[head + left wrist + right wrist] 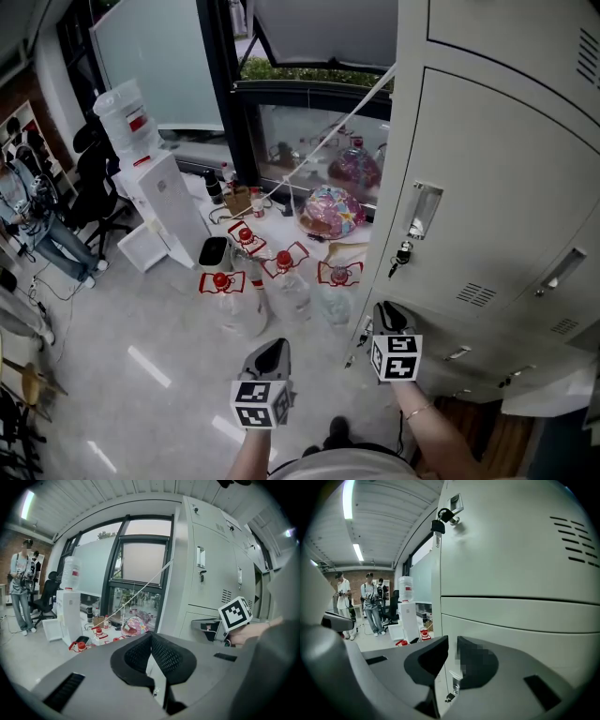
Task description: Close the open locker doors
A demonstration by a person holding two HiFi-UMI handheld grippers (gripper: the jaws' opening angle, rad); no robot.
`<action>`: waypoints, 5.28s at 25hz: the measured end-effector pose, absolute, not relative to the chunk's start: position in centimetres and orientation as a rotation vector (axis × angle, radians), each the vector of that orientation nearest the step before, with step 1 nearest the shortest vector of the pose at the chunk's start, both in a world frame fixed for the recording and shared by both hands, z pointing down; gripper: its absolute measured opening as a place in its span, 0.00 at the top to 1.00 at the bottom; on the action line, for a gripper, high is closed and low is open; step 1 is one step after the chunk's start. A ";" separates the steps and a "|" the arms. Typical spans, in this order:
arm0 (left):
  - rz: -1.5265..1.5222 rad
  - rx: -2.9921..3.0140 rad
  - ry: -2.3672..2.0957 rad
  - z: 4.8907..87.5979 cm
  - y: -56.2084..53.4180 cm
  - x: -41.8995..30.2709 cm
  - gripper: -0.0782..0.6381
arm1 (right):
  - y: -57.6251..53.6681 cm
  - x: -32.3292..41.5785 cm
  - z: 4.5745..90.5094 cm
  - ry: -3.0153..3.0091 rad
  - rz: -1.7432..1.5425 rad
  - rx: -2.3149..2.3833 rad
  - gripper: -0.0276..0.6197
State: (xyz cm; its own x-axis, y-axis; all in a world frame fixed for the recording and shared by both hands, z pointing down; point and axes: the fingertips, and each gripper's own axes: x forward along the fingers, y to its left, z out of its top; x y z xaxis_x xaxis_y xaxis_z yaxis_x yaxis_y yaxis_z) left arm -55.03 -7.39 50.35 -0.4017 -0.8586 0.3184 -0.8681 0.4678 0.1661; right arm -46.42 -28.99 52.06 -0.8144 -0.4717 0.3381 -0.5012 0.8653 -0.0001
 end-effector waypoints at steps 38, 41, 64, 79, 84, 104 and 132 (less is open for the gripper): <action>0.135 2.142 -1.889 47.8 -6.2 -31.7 0.86 | -15.3 -13.4 46.6 -2.563 0.293 1.426 0.91; 0.139 2.203 -1.815 47.5 -7.5 -28.5 0.86 | -15.7 -8.9 46.1 -2.515 0.292 1.541 0.91; 0.203 2.538 -1.394 46.7 -22.4 4.7 0.86 | -23.0 29.8 42.9 -2.199 0.249 2.144 0.91; 0.238 2.575 -1.360 46.7 -27.5 12.6 0.86 | -31.1 36.6 41.2 -2.331 0.220 2.061 0.82; 0.243 2.572 -1.377 46.5 -28.6 13.2 0.86 | -32.7 37.0 40.9 -2.368 0.211 2.013 0.77; 0.216 2.515 -1.472 46.0 -28.6 11.3 0.86 | -34.0 32.3 40.9 -2.422 0.037 1.759 0.78; 0.192 2.324 -1.723 45.6 -31.0 3.3 0.86 | -41.0 18.8 40.9 -2.616 -0.014 1.470 0.77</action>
State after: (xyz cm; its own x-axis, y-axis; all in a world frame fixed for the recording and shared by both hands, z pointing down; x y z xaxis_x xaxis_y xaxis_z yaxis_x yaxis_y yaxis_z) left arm 3.28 -31.01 45.61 0.2955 -0.9228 0.2474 -0.9546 -0.2748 0.1150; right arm 18.78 -41.01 40.94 -0.5124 -0.8506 0.1177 -0.8493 0.5223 0.0772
